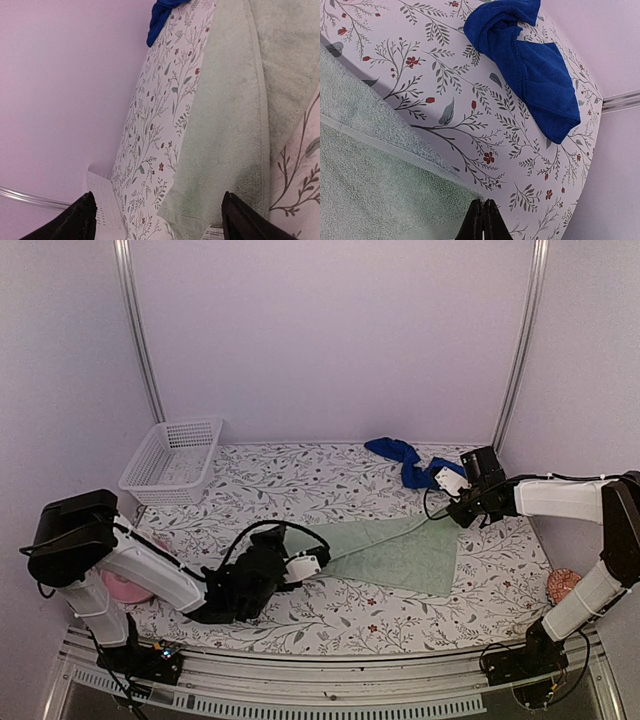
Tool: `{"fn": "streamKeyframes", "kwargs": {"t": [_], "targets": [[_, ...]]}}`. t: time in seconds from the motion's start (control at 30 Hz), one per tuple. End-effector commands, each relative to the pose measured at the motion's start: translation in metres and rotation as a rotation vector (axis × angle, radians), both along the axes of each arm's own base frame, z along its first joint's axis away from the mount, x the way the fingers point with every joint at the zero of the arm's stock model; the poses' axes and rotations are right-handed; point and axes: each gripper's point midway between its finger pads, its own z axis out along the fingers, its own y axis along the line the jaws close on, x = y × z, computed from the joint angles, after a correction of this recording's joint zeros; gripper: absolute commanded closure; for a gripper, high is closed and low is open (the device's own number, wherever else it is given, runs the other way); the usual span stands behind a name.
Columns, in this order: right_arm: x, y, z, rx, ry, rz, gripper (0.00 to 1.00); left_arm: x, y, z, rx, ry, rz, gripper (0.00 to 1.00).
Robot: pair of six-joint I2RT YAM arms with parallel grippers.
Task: Roll the towels
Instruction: Pick up the towel from the center of the board.
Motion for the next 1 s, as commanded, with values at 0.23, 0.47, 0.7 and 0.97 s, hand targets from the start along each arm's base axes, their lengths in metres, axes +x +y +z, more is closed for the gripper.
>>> {"fn": "streamKeyframes", "kwargs": {"t": [0.23, 0.47, 0.7, 0.97], "targets": [[-0.005, -0.001, -0.001, 0.017, 0.015, -0.003, 0.94, -0.031, 0.004, -0.059, 0.083, 0.367, 0.03, 0.11], [-0.005, -0.001, -0.004, 0.015, 0.027, 0.002, 0.93, -0.041, 0.015, -0.062, 0.135, 0.475, 0.047, 0.19], [-0.006, 0.0, -0.004, 0.02, 0.029, 0.002, 0.92, -0.029, 0.02, -0.06, 0.089, 0.583, 0.052, 0.29], [-0.006, 0.0, -0.003, 0.023, 0.027, 0.005, 0.92, -0.023, 0.017, -0.077, 0.106, 0.671, 0.034, 0.39]]}}
